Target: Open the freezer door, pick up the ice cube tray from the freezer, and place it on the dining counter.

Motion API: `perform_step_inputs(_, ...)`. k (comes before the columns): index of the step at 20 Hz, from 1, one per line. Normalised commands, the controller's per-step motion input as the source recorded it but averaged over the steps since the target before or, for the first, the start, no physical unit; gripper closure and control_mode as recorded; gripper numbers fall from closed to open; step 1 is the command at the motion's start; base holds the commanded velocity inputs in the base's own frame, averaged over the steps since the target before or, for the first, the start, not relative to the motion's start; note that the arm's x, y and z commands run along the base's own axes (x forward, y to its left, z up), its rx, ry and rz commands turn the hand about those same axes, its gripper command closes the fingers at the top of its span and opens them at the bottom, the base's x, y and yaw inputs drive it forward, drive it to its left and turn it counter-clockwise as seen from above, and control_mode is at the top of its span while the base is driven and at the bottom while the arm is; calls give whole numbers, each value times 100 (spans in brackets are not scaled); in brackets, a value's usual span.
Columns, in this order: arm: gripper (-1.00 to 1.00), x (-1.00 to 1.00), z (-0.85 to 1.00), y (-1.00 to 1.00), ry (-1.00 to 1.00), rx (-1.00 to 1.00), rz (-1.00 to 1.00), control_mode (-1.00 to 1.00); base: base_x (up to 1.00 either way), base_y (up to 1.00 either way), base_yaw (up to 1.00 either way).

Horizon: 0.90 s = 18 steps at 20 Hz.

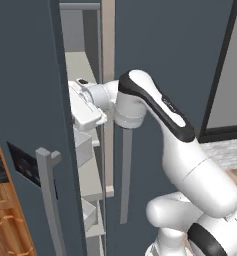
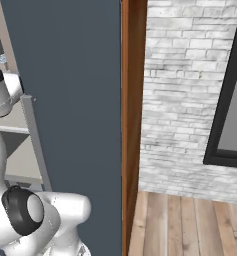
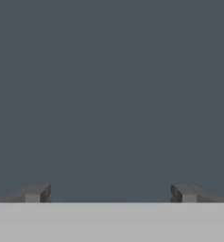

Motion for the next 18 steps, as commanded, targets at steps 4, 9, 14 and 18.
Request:
perform_step_inputs(4, -100, -12, -1, 88, 0, 0, 0, -100, 0, 0, 0)
perform_step_inputs(9, -100, -57, 0, 86, 0, -2, -1, -100, 0, 0, 0)
perform_step_inputs(14, -100, -51, 0, 70, 0, -3, -8, -100, 0, 0, 0)
perform_step_inputs(18, -100, -8, 0, 32, -2, -1, -15, -100, 0, 0, 0)
